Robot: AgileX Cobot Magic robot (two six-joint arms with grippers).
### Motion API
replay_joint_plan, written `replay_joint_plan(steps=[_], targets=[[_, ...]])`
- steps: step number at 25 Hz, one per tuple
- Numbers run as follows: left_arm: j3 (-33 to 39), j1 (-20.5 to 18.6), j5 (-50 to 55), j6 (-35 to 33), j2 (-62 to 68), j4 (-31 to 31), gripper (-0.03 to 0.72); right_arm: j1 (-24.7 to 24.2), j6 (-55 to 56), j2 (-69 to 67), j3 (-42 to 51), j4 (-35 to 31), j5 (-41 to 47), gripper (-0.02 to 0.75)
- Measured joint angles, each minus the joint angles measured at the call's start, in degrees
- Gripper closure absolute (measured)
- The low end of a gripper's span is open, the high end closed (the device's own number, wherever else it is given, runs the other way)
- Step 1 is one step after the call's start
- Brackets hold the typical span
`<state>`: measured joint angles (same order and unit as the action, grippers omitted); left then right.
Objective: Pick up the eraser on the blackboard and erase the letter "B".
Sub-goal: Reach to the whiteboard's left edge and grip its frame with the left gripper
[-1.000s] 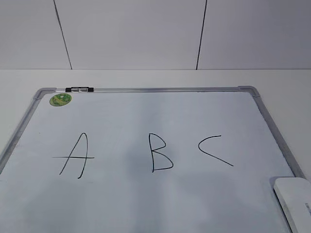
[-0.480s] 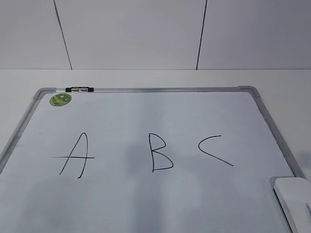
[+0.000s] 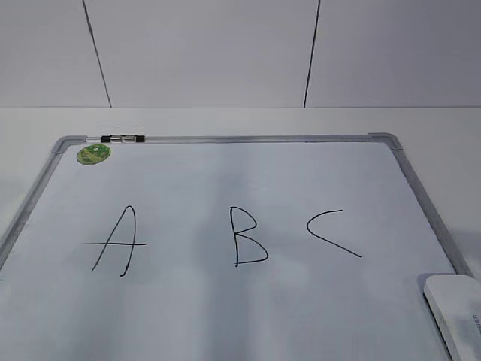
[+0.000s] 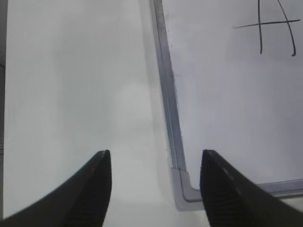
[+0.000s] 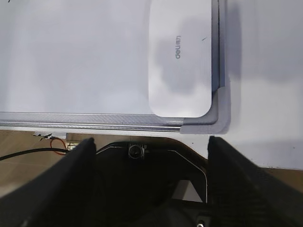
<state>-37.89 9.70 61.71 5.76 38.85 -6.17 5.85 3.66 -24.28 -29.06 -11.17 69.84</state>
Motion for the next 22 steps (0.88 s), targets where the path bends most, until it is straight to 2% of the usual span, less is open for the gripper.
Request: replay_joint_plan(steps=[17, 22], targets=[[-16.0, 0.0, -8.2, 0.0, 38.8, 3.6, 0.255, 0.0, 0.2, -6.8, -3.0, -2.1, 1.5, 0.165], [-20.9, -2.8, -8.8, 0.0, 47.0, 3.8, 0.255, 0.0, 0.2, -8.1, -3.7, -2.5, 1.5, 0.165]])
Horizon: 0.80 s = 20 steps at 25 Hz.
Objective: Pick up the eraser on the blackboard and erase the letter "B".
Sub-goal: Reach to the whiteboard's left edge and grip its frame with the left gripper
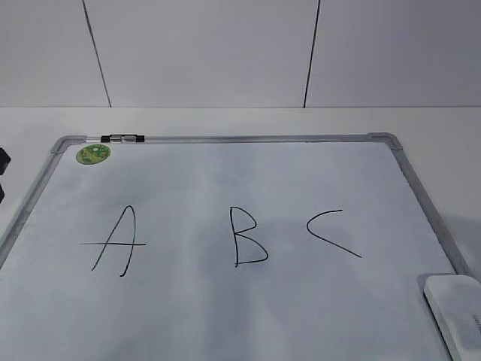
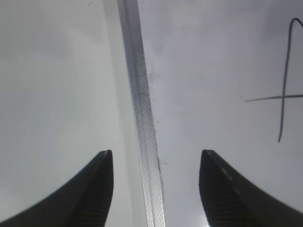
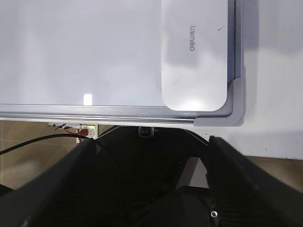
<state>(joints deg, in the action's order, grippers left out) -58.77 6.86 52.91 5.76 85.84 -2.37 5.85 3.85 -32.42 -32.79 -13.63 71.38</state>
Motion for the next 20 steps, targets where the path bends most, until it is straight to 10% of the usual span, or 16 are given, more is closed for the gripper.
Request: replay_joint_plan(steps=[20], targets=[[-9.9, -4.0, 1.1, -8.9, 18.0, 3.7, 0.256, 0.0, 0.0, -0.5, 0.0, 0.0, 0.0, 0.165]])
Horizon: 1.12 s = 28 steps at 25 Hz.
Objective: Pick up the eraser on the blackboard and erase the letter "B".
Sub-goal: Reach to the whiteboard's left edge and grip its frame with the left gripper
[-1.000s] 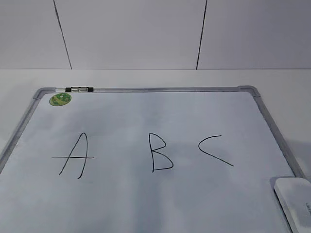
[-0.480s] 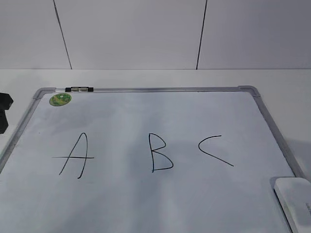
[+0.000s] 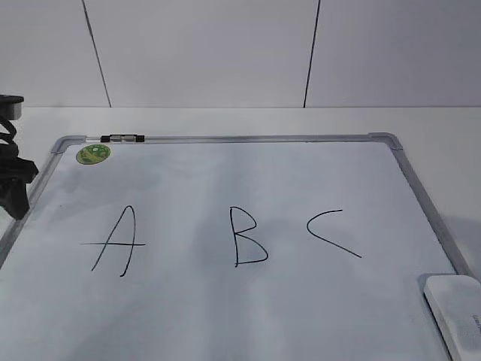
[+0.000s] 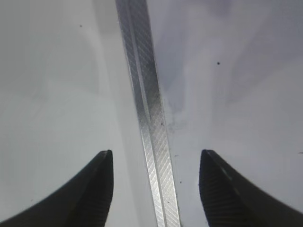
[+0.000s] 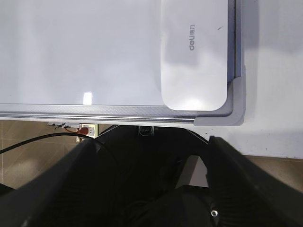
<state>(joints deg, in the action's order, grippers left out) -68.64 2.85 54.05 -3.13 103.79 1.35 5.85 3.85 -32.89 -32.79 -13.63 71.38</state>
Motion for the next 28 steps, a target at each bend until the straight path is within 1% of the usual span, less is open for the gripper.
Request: replay_joint_plan(steps=[9, 28], targets=[[-0.1, -3.2, -0.1, -1.4, 0.8, 0.8, 0.275, 0.0, 0.0, -0.1, 0.0, 0.0, 0.1, 0.165], [-0.1, -3.3, -1.6, -2.3, 5.8, 1.8, 0.314, 0.0, 0.0, -0.1, 0.0, 0.0, 0.1, 0.165]])
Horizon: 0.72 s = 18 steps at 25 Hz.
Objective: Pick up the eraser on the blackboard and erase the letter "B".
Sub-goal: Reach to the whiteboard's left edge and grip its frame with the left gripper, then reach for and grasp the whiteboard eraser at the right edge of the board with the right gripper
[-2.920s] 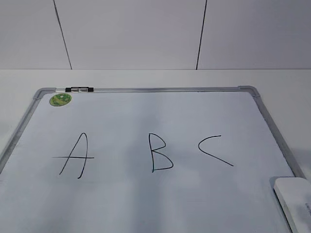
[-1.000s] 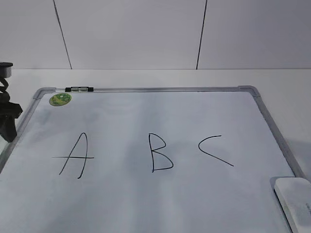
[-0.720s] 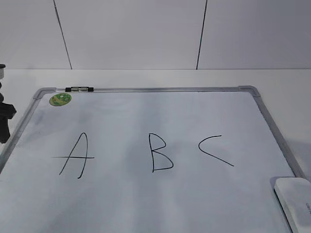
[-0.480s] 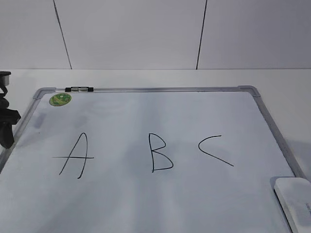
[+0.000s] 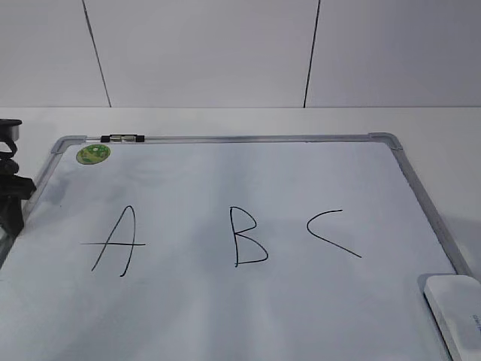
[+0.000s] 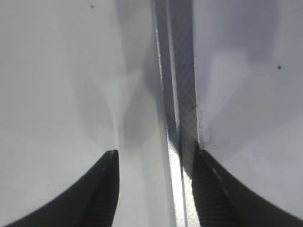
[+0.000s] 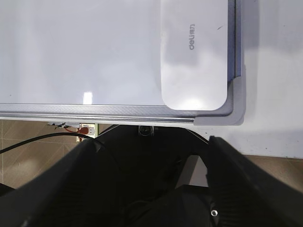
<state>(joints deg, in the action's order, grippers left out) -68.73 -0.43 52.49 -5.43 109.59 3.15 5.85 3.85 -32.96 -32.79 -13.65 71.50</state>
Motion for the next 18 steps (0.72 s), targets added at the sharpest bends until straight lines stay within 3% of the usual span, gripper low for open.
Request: replay_joint_plan(steps=[12, 18], targets=[[-0.7, 0.0, 0.3, 0.0, 1.1, 0.5, 0.409, 0.0, 0.0, 0.0, 0.0, 0.0, 0.0, 0.165], [-0.7, 0.0, 0.4, 0.0, 1.1, 1.4, 0.540, 0.0, 0.0, 0.0, 0.0, 0.0, 0.0, 0.165]])
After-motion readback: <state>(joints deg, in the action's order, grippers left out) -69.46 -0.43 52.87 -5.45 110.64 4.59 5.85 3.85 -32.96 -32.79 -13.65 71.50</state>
